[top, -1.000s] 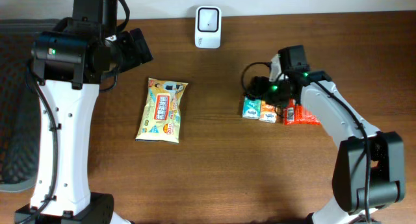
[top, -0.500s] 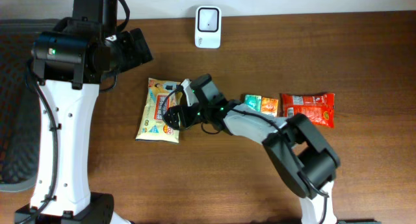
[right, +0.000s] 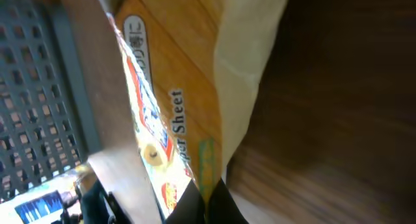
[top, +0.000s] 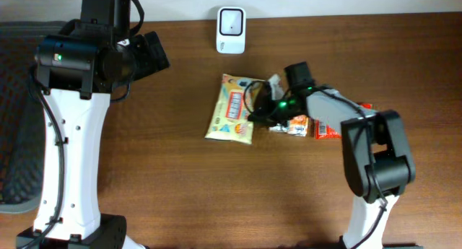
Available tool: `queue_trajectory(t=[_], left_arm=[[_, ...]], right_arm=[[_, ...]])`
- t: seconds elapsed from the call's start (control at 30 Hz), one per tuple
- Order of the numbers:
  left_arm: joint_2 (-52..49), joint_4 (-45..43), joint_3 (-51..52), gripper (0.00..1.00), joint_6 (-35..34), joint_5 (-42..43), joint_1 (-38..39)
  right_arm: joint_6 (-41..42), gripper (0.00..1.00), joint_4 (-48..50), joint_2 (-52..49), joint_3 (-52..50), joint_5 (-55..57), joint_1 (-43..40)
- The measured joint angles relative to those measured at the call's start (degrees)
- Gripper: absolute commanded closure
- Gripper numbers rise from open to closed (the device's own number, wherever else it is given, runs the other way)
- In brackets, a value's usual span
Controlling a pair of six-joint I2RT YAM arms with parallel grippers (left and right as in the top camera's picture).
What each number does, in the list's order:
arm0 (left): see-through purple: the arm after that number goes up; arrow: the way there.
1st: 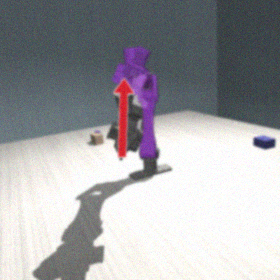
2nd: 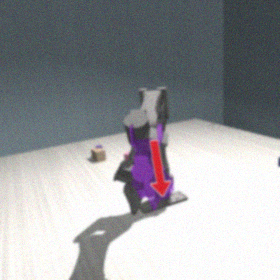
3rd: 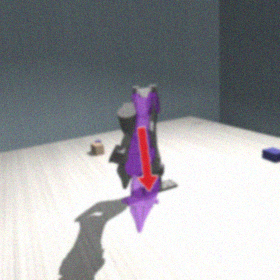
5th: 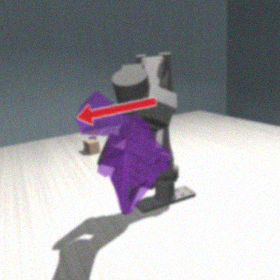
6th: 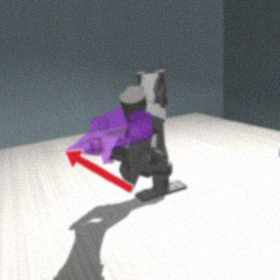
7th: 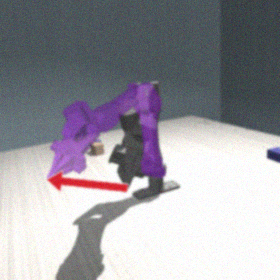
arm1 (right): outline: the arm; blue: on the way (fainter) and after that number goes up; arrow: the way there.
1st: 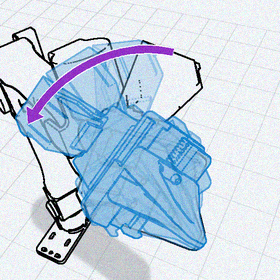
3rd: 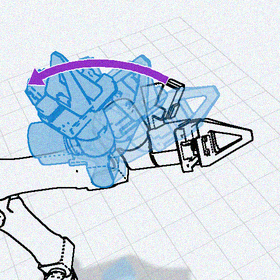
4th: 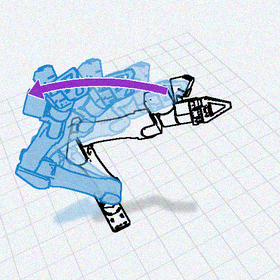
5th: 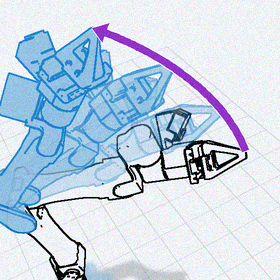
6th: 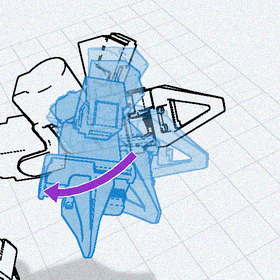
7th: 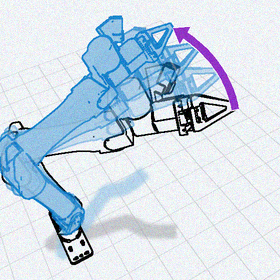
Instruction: Scan the item barcode
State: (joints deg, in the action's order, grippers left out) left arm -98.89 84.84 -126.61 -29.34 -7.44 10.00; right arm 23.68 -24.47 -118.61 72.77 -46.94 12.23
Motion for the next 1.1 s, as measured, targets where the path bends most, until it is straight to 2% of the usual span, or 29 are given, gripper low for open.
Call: queue_trajectory(t=[0.07, 0.13, 0.17, 0.23, 0.3, 0.33, 0.37, 0.4, 0.43, 0.47, 0.5, 0.53, 0.63, 0.73, 0.8, 0.87, 0.93, 0.97, 1.03, 1.1], left_arm=[[0.0, 0.02, 0.0, 0.01, 0.0, 0.0, 0.0], [0.0, 0.04, 0.0, 0.01, 0.0, 0.0, 0.0], [0.0, 0.0, 0.0, 0.01, 0.0, -0.02, 0.0], [0.0, 0.04, 0.0, 0.01, 0.0, 0.0, 0.0], [0.0, 0.04, 0.0, 0.01, 0.0, 0.0, 0.0], [0.0, 0.04, 0.0, 0.01, 0.0, 0.0, 0.0], [0.0, 0.07, 0.0, 0.01, 0.0, 0.02, 0.0], [0.0, 0.17, 0.0, 0.01, 0.0, 0.0, 0.0], [-0.02, 0.13, 0.0, 0.01, 0.0, 0.02, 0.0], [-0.02, 0.02, 0.0, 0.01, 0.0, 0.02, 0.0], [-0.02, 0.04, 0.0, 0.01, 0.0, 0.0, 0.0], [-0.02, 0.02, 0.0, 0.01, 0.0, 0.0, 0.0], [-0.02, 0.04, 0.0, 0.01, 0.0, 0.0, 0.0], [-0.02, 0.04, 0.0, 0.01, 0.0, 0.02, 0.0], [-0.02, 0.04, 0.0, 0.01, 0.0, 0.02, 0.0], [-0.02, 0.07, 0.0, 0.01, 0.0, 0.0, 0.0], [0.0, 0.04, 0.0, 0.01, 0.0, 0.0, 0.0], [-0.02, 0.04, 0.0, 0.01, 0.0, 0.0, 0.0], [-0.02, 0.04, 0.0, 0.01, 0.0, 0.0, 0.0], [-0.02, 0.04, 0.0, 0.01, 0.0, 0.0, 0.0]], right_arm=[[-3.65, 0.96, -3.15, 2.38, -0.15, 0.33, -0.92], [-5.99, 0.96, -7.21, 8.85, -0.59, 6.34, 0.07], [-6.49, 0.96, -9.49, 12.0, -0.59, 11.19, 0.79], [-7.41, 0.96, -13.73, 24.46, -0.63, 28.74, 6.73], [-7.26, 0.96, -13.73, 28.89, -0.5, 41.9, 14.27], [-7.17, 0.96, -11.74, 27.96, -0.52, 45.2, 16.9], [-7.17, 0.91, -9.7, 25.49, -0.52, 47.76, 19.58], [-7.15, 0.73, -6.73, 21.81, -0.55, 49.29, 21.53], [-7.13, 0.67, -6.38, 20.0, -0.55, 49.75, 21.92], [-7.1, 0.4, -6.71, 17.92, -0.57, 50.23, 21.9], [-6.91, 0.31, -7.87, 16.9, -0.57, 50.62, 20.92], [-6.12, 0.28, -11.8, 16.98, 0.46, 50.66, 18.67], [-6.36, 0.28, -20.9, 16.98, 2.05, 49.64, 9.81], [-14.67, 0.24, -26.82, 17.0, 3.21, 38.97, 2.05], [-20.85, 0.24, -31.21, 17.03, 3.52, 36.17, -2.64], [-25.05, 0.25, -29.68, 17.09, 2.67, 35.17, -4.48], [-26.67, 0.35, -22.84, 17.29, -3.15, 34.36, -4.48], [-27.08, 0.37, -21.92, 17.29, -5.03, 34.12, -4.48], [-27.63, 0.47, -20.46, 17.29, -5.35, 33.42, -4.48], [-27.36, 0.48, -19.1, 17.11, -5.35, 32.09, -4.48]])
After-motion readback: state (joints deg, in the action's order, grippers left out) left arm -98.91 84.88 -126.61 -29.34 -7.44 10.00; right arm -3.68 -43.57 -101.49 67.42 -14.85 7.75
